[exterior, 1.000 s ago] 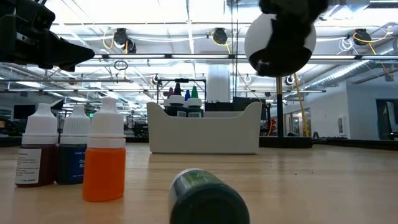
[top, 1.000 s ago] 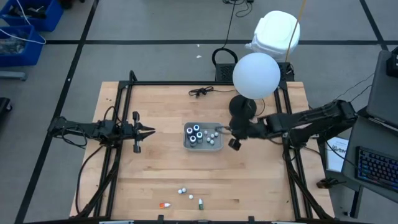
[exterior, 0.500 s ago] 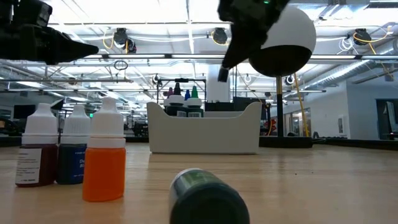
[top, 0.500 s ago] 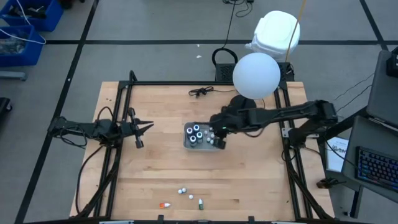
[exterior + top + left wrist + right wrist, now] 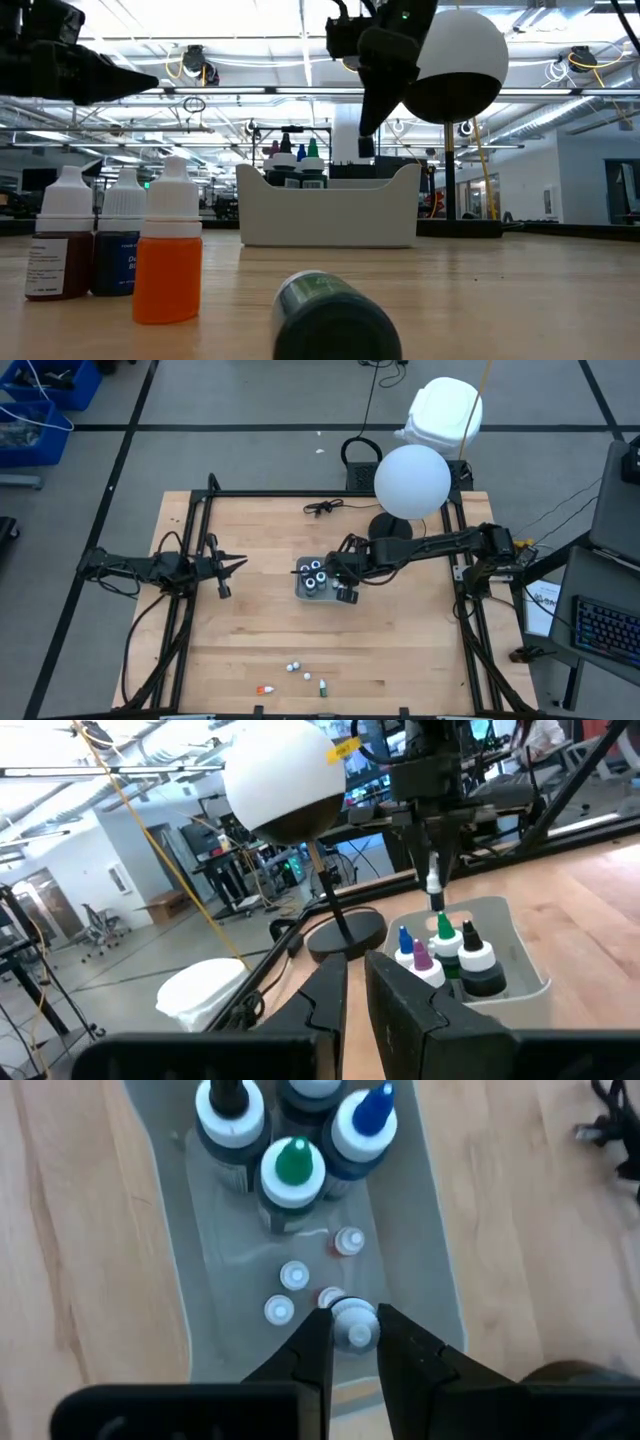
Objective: Pick & Place food coloring
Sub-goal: Put the small violet food coloring bottle into the gray bin
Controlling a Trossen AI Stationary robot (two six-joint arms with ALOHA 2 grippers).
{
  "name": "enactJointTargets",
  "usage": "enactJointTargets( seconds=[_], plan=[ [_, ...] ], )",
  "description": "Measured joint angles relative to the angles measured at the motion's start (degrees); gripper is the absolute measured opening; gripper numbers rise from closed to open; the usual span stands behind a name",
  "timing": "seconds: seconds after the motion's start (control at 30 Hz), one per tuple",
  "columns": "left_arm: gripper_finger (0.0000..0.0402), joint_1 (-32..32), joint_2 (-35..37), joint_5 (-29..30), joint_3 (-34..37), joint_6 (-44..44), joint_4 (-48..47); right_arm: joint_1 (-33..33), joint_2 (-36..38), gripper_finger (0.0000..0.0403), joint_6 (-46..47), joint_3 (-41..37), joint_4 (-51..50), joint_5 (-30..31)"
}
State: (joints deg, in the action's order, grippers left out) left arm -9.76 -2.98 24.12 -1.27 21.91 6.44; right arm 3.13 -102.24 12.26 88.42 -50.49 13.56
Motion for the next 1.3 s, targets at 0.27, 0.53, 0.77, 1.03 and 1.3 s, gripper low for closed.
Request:
enactJointTargets(
  seconds=[0.27,0.53,0.77,1.03,1.3],
  plan=[
    [0.0049,0.0,0.0,0.0,0.0,0.0,-1.9,1.9,-0.9,0.0050,5.0,-0.4,0.0,0.1],
    [0.0049,0.0,0.0,0.0,0.0,-0.5,-1.9,3.0,-0.4,0.0052,10.5,-6.4,3.4,0.1],
    [0.0049,0.0,0.0,-0.1,0.0,-4.6,-1.9,3.0,-0.5,0.0053,12.4,-10.4,7.3,-0.1],
    [0.0049,0.0,0.0,-0.1,0.0,-8.4,-1.9,3.0,-0.5,0.0054,12.4,-13.0,11.8,-0.2],
    [0.0049,0.0,0.0,-0.2,0.0,-10.9,-2.0,3.0,-0.5,0.0054,12.5,-17.1,17.9,-0.2]
  ],
)
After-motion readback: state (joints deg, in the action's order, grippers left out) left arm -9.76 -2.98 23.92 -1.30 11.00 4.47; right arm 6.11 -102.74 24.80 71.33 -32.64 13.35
